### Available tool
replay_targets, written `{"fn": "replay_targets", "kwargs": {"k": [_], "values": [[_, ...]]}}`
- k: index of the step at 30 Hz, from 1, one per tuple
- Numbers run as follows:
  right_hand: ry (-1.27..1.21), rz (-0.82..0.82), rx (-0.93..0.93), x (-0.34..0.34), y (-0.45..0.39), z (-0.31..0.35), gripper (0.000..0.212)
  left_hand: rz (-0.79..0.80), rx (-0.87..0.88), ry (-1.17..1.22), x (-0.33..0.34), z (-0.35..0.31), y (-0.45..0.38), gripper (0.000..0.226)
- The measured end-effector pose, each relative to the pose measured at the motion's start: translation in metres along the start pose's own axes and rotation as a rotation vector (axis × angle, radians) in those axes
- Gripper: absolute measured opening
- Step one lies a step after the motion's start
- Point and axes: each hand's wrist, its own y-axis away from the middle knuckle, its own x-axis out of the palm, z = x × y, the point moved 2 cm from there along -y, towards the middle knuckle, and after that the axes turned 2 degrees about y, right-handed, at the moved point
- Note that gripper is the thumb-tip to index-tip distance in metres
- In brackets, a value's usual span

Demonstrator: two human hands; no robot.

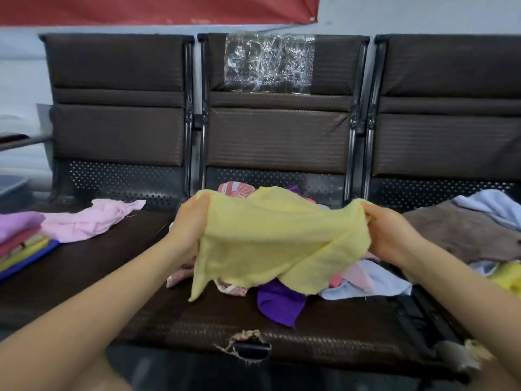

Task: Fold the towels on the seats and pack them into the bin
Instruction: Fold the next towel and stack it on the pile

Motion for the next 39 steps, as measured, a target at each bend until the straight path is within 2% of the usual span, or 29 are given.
{"fn": "replay_targets", "kwargs": {"k": [2, 4, 5, 6, 8, 10, 12, 14, 16, 17, 19, 21, 23, 24, 26, 27, 28, 30, 31, 33, 35, 37, 39], "values": [[-0.003, 0.008, 0.028, -0.008, 0.005, 0.008, 0.020, 0.073, -0.007, 0.179, -0.003, -0.010, -0.006, 0.019], [-0.017, -0.052, 0.051, -0.018, 0.005, 0.012, 0.022, 0.172, -0.038, 0.316, -0.006, -0.018, -0.007, 0.020], [-0.025, -0.090, 0.047, -0.022, 0.005, 0.014, 0.028, 0.189, -0.037, 0.292, -0.007, -0.017, -0.013, 0.019], [-0.020, -0.123, 0.050, -0.023, 0.005, 0.014, 0.032, 0.164, -0.040, 0.232, -0.009, -0.015, -0.017, 0.016], [0.045, -0.174, 0.038, -0.029, -0.002, 0.010, 0.030, 0.030, -0.002, -0.096, -0.011, 0.000, -0.029, 0.014], [0.265, -0.301, 0.039, -0.031, -0.006, 0.000, 0.024, -0.033, 0.034, -0.412, -0.010, 0.016, -0.031, 0.024], [0.528, -0.398, 0.058, -0.036, -0.017, -0.014, 0.031, 0.007, -0.005, -0.490, -0.006, 0.032, -0.032, 0.046], [0.825, -0.461, -0.027, -0.037, -0.026, -0.020, 0.038, 0.032, 0.067, -0.587, 0.004, 0.034, -0.029, 0.054], [1.163, -0.333, -0.231, -0.021, -0.021, -0.020, 0.023, 0.118, 0.238, -0.731, 0.019, 0.030, -0.020, 0.033], [1.199, -0.195, -0.293, -0.008, -0.013, -0.021, 0.015, 0.194, 0.322, -0.770, 0.028, 0.028, -0.011, 0.019], [1.241, 0.183, -0.299, 0.023, 0.009, -0.032, 0.010, 0.362, 0.415, -0.805, 0.041, 0.028, 0.012, 0.001], [1.381, 0.495, -0.246, 0.043, 0.028, -0.058, 0.017, 0.508, 0.420, -0.803, 0.049, 0.037, 0.032, 0.008], [1.558, 0.630, -0.269, 0.052, 0.033, -0.091, 0.031, 0.617, 0.438, -0.853, 0.053, 0.049, 0.045, 0.008], [1.593, 0.627, -0.312, 0.054, 0.032, -0.102, 0.032, 0.653, 0.441, -0.891, 0.052, 0.057, 0.049, 0.007], [1.529, 0.593, -0.393, 0.058, 0.027, -0.108, 0.023, 0.698, 0.420, -0.933, 0.046, 0.068, 0.052, 0.015], [1.480, 0.574, -0.377, 0.057, 0.024, -0.107, 0.016, 0.722, 0.403, -0.937, 0.042, 0.070, 0.053, 0.024], [1.412, 0.560, -0.328, 0.057, 0.021, -0.103, 0.010, 0.749, 0.396, -0.938, 0.038, 0.072, 0.053, 0.032], [1.214, 0.508, -0.191, 0.055, 0.017, -0.092, 0.020, 0.796, 0.401, -0.978, 0.030, 0.073, 0.054, 0.045], [1.120, 0.473, -0.130, 0.055, 0.015, -0.087, 0.023, 0.795, 0.405, -1.005, 0.027, 0.073, 0.055, 0.045], [1.001, 0.398, -0.061, 0.055, 0.011, -0.079, 0.027, 0.760, 0.428, -0.988, 0.027, 0.072, 0.054, 0.025], [0.886, 0.327, -0.028, 0.058, 0.004, -0.073, 0.029, 0.672, 0.400, -0.840, 0.028, 0.063, 0.050, 0.008], [0.727, 0.301, 0.014, 0.057, -0.004, -0.069, 0.025, 0.576, 0.357, -0.711, 0.029, 0.054, 0.041, 0.014], [0.637, 0.314, 0.069, 0.057, -0.006, -0.063, 0.023, 0.552, 0.355, -0.654, 0.029, 0.046, 0.034, 0.020]]}}
